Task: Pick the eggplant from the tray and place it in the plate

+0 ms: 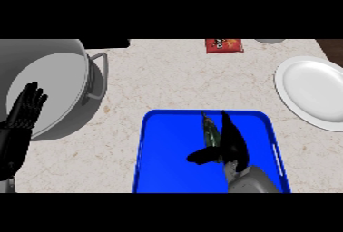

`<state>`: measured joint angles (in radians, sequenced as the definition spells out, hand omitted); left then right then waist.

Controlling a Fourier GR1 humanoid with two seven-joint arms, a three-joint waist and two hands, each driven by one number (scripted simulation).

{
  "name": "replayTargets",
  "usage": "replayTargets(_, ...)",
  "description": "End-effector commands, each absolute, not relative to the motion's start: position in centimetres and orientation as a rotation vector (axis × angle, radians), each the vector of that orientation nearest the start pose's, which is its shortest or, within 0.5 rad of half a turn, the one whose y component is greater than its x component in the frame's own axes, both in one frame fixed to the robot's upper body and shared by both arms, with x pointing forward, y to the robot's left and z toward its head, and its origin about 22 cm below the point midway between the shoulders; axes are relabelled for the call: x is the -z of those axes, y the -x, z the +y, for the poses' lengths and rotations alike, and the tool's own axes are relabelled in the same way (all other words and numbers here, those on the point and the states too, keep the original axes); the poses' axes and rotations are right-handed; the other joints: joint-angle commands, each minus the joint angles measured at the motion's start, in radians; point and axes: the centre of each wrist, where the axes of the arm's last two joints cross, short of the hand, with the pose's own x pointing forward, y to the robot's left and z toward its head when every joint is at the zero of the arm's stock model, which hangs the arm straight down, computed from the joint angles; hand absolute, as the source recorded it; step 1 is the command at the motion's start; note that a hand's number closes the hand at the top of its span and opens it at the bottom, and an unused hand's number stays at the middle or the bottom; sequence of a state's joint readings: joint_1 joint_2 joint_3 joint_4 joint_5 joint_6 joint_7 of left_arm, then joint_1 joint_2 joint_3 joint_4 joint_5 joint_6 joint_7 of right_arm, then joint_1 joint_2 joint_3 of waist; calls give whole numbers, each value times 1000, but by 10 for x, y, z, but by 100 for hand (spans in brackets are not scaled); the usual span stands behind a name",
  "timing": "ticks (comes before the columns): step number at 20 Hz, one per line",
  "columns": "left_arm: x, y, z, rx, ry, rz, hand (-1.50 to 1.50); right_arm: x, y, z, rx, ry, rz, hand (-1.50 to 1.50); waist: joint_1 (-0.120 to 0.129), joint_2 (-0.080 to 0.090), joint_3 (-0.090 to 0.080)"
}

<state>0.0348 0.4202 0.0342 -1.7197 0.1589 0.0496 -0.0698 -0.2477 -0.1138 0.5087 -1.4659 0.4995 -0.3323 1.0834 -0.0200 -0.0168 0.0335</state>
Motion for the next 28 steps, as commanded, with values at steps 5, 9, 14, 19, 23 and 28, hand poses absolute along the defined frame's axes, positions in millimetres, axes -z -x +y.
replayTargets(5, -14, -232, 316, 135, -189, -1546, 0, -8, -265, -116, -400, 601, -675, -150, -10, 29, -36)
replayTargets(9, -8, -232, 308, 128, -175, -1542, 0, -4, -265, -117, -411, 524, -726, 150, -8, 31, -35)
replayTargets(14, -13, -226, 299, 145, -167, -1535, 0, -4, -275, -110, -441, 547, -744, 150, 19, 27, -34)
replayTargets(19, -9, -231, 307, 132, -162, -1539, 0, 5, -261, -110, -480, 565, -792, 150, 2, 26, -35)
replayTargets(23, -9, -219, 311, 132, -181, -1539, 0, -1, -274, -161, -535, 749, -879, 150, -1, 22, -35)
replayTargets(28, -29, -211, 323, 80, -256, -1568, 0, -16, -269, -298, -713, 1034, -896, 150, -97, 24, -31)
